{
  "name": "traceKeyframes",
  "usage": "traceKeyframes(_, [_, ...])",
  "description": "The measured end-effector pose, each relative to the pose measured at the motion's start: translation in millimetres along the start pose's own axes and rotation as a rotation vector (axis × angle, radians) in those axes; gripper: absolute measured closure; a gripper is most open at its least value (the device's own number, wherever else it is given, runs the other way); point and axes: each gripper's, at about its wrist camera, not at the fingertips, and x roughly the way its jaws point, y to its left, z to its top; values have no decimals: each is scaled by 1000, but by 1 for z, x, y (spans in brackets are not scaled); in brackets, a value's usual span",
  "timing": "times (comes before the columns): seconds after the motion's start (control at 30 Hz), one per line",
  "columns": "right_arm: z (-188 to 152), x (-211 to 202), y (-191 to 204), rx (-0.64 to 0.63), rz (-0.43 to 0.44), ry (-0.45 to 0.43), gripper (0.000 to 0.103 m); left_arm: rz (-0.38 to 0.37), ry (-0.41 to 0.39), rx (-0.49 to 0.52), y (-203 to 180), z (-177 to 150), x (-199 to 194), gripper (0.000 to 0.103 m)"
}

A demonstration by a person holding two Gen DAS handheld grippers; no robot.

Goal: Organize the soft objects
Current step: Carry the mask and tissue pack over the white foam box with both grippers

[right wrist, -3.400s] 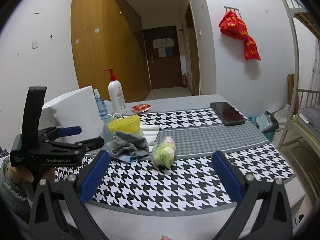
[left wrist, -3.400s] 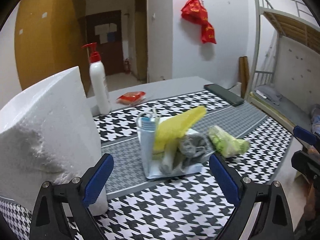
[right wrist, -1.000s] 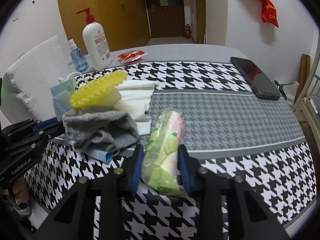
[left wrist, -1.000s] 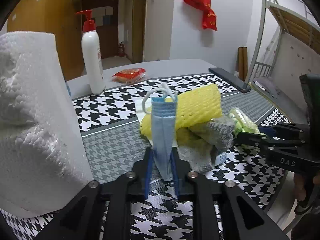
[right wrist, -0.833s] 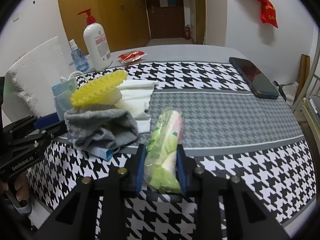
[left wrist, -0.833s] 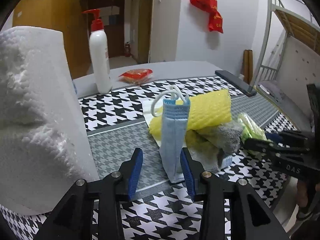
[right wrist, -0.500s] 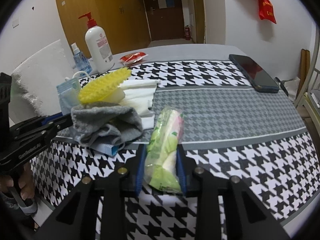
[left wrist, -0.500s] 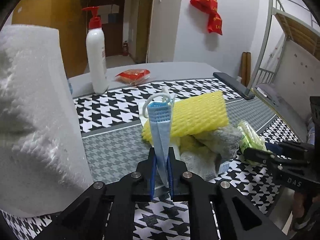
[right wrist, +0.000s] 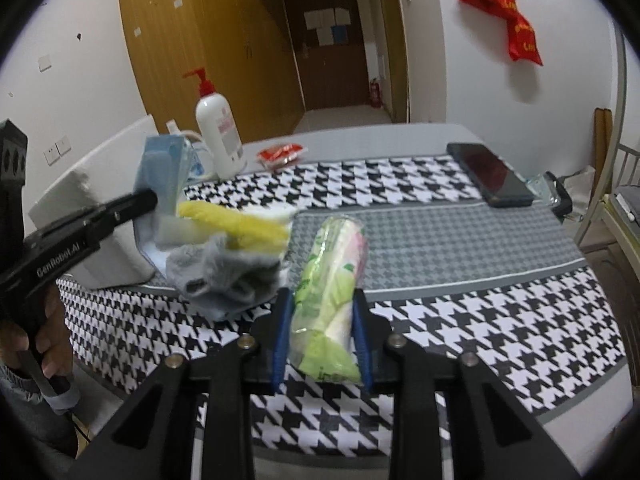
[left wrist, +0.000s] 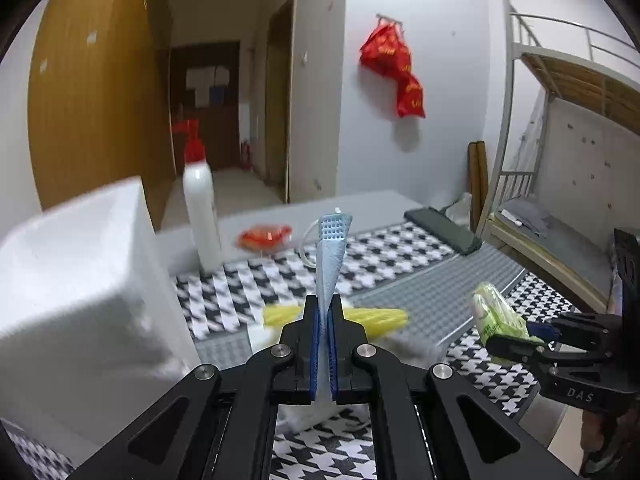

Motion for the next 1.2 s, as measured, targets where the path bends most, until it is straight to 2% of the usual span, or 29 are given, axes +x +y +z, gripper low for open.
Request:
traceKeyframes(0.27, [-1, -28, 2, 25, 6, -82, 70, 5, -58, 57, -8, 17, -20, 99])
traceKeyframes(0.6, [8, -54, 9, 22, 3, -165, 70, 0, -102, 36, -4, 30, -46, 99])
traceKeyframes(0.97, [19, -81, 38, -35, 37, -273, 70, 56, -191, 65, 4, 40, -81, 99])
traceKeyframes(1.2, [31, -82, 64, -68, 92, -316, 70, 111, -237, 50, 28, 44, -106, 99])
